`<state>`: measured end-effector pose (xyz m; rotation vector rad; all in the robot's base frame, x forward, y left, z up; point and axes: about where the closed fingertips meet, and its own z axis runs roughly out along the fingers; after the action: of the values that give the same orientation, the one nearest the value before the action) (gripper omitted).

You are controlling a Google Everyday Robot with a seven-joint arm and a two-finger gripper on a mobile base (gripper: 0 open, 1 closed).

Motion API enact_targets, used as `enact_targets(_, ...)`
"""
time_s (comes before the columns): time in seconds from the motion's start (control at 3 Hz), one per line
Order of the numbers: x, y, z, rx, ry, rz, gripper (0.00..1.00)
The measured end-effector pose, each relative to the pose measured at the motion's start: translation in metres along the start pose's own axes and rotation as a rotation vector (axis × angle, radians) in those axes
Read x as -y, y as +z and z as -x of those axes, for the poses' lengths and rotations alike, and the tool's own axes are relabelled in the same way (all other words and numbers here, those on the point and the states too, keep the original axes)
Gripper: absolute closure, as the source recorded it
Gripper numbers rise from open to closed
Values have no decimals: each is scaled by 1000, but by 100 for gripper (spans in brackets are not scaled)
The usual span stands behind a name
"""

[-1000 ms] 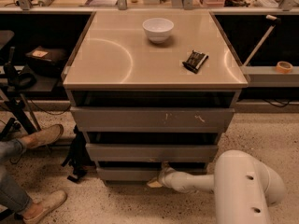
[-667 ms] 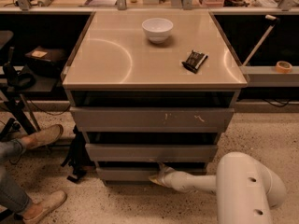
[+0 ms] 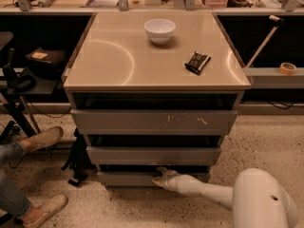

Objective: Open bottom drawer

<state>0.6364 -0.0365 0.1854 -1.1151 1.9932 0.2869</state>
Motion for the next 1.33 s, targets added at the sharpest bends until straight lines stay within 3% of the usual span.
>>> enact_targets(0.33,0,-1,3,7,3,5,100)
enact_targets(1.33,-10,-10,5,44,19,22,100)
